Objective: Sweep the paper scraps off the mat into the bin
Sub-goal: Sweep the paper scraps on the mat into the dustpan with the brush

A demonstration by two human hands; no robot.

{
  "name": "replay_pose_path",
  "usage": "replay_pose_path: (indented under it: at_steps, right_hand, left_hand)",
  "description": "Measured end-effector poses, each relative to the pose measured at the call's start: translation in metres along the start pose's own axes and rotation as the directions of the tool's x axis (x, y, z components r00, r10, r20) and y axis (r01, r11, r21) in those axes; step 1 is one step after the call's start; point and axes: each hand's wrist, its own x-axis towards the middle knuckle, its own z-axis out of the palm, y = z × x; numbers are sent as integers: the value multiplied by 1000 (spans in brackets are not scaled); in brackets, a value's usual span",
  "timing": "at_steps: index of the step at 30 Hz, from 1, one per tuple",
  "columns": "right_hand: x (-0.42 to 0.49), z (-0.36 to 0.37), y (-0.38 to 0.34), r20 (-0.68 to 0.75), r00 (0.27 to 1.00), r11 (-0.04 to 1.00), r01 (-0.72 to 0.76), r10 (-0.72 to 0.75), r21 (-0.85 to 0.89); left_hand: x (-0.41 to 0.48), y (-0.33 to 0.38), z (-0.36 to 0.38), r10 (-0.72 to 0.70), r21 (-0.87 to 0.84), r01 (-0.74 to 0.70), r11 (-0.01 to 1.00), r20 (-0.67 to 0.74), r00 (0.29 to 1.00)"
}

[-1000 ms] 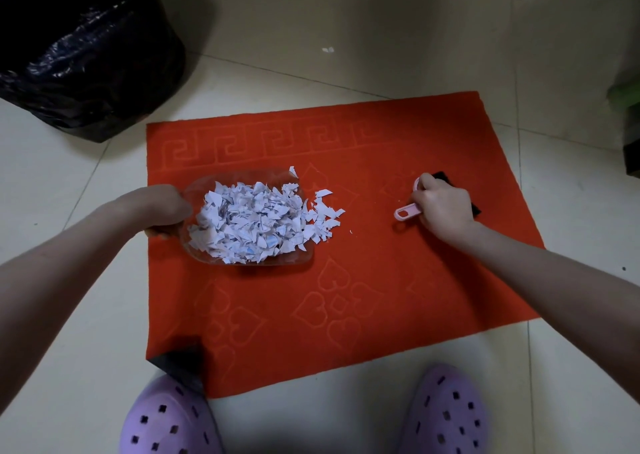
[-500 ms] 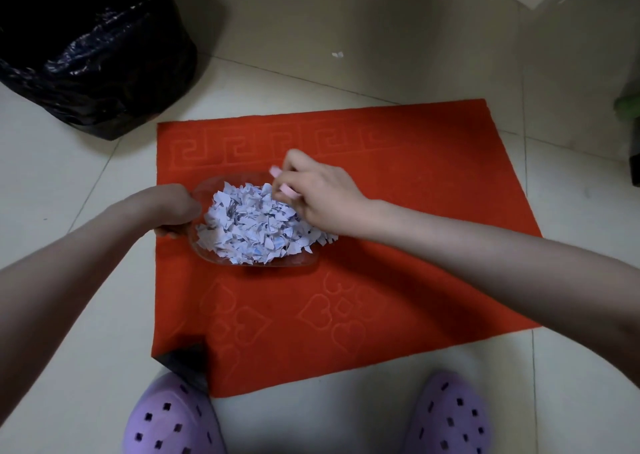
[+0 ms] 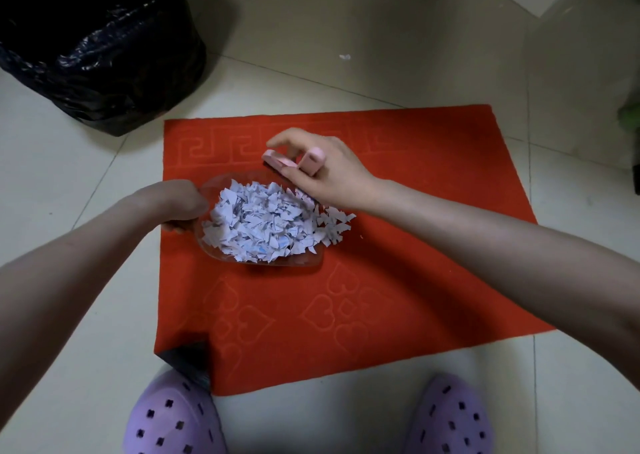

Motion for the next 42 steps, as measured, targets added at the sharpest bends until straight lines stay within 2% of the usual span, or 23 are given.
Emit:
replay_pose_path:
  at_steps: [4, 7, 11, 13, 15, 18, 20, 22, 24, 26, 27, 30, 32, 34, 36, 39, 42]
  right_hand:
    - [-9, -4, 8, -39, 969, 948, -230, 245, 222]
    - [-20, -8, 14, -59, 942, 863, -277, 331, 423]
    - [-41, -17, 13, 4, 943, 807, -286, 332, 517]
    - [-56, -24, 20, 6, 920, 774, -334, 393, 538]
    - [-71, -33, 32, -52, 866, 736, -389, 497, 553]
    - [-93, -50, 59, -300, 707, 741, -468, 641, 481]
    - [-106, -60, 75, -440, 604, 747, -546, 665, 379]
    - [-114, -69, 84, -523, 565, 745, -625, 638, 234]
    - [-119, -73, 91, -551, 546, 674, -738, 631, 39]
    - [-124, -69, 95, -496, 576, 585, -796, 650, -157]
    - [-126, -64, 96, -441, 618, 590, -777, 651, -218]
    - [-131, -39, 86, -282, 770, 722, -636, 573, -271]
    - [-131, -25, 72, -238, 820, 803, -565, 521, -190]
    - [-129, -24, 59, -253, 810, 841, -540, 529, 29]
    - [-125, -35, 55, -348, 765, 840, -509, 542, 190]
    - [-122, -63, 64, -480, 703, 837, -528, 526, 144]
    - [-123, -70, 78, -453, 693, 771, -637, 561, -20]
  left_hand:
    - [0, 2, 0, -9, -1, 9, 1000, -2, 1000]
    - [0, 2, 1, -12, 1, 12, 1000, -2, 1000]
    - [0, 1, 1, -10, -1, 10, 1000, -1, 1000]
    - [0, 1, 1, -10, 1, 10, 1000, -2, 1000]
    - [0, 2, 0, -9, 3, 9, 1000, -9, 1000]
    - [1, 2, -1, -5, 16, 5, 1000, -2, 1000]
    - [2, 0, 0, -4, 9, 4, 1000, 7, 1000]
    - [4, -1, 0, -3, -2, 3, 1000, 9, 1000]
    - [4, -1, 0, 0, -7, 0, 1000, 9, 1000]
    - [4, 0, 0, 4, -4, -4, 1000, 2, 1000]
    - [4, 0, 0, 6, 0, -6, 1000, -2, 1000]
    - [3, 0, 0, 3, 10, -3, 1000, -12, 1000]
    - [3, 0, 0, 4, 12, -3, 1000, -20, 1000]
    - [2, 0, 1, 1, 12, -1, 1000, -18, 1000]
    - [3, -1, 2, 3, 8, -3, 1000, -19, 1000]
    - [5, -2, 2, 4, 4, -4, 1000, -20, 1000]
    - [6, -2, 1, 5, -4, -5, 1000, -14, 1000]
